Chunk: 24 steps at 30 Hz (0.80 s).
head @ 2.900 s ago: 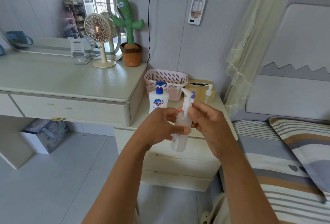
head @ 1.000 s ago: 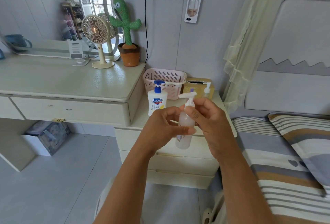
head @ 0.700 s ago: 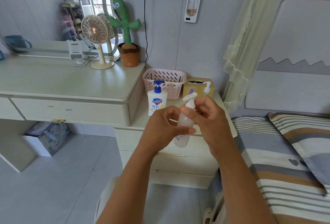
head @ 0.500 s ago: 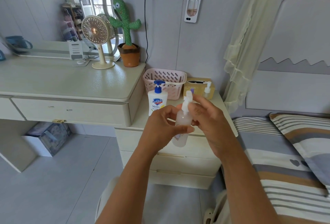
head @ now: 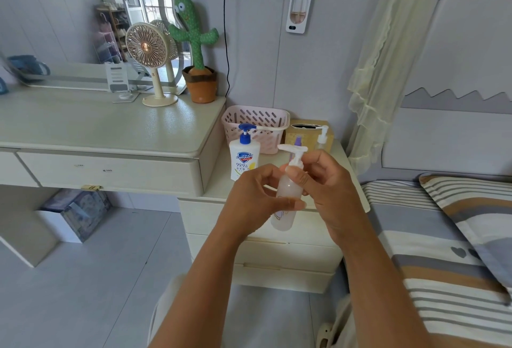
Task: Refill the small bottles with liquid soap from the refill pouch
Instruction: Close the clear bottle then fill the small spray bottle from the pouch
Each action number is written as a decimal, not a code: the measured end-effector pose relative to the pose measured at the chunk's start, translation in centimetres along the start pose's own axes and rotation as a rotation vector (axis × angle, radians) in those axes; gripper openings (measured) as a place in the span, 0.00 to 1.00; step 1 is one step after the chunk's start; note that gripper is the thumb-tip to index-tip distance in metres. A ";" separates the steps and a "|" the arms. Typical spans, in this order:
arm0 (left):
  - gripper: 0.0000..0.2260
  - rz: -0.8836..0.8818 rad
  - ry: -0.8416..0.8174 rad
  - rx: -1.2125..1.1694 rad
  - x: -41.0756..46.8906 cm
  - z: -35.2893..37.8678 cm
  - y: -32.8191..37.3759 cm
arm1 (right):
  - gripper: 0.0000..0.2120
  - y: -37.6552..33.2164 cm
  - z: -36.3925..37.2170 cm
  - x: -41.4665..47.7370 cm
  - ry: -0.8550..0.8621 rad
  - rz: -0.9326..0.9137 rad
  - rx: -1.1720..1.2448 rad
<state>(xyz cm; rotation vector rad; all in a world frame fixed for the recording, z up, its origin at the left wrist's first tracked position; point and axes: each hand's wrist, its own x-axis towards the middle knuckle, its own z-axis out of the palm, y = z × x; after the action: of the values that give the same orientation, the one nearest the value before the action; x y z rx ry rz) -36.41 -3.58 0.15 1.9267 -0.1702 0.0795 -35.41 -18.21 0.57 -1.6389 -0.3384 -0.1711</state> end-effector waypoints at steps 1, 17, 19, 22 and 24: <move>0.20 0.002 0.004 0.007 0.0 0.1 -0.1 | 0.12 0.0 0.1 0.0 0.011 0.004 0.000; 0.18 -0.003 -0.221 -0.269 0.2 1.4 -0.9 | 0.08 -0.4 0.3 1.0 -0.039 0.038 -0.002; 0.17 -0.059 -0.328 -0.365 0.2 0.9 -1.2 | 0.08 -0.6 0.0 1.2 -0.039 0.025 -0.013; 0.15 -0.011 -0.304 -0.313 0.7 0.6 -1.3 | 0.09 -0.5 -0.3 1.6 -0.003 0.034 0.019; 0.15 0.090 -0.162 -0.116 1.3 1.1 -1.1 | 0.11 -0.4 -0.2 2.0 0.052 0.040 0.013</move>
<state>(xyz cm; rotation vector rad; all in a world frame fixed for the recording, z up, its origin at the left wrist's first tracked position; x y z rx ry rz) -34.99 -4.31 -1.08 1.8089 -0.3628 -0.0258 -33.67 -18.19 1.58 -1.6238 -0.2665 -0.1812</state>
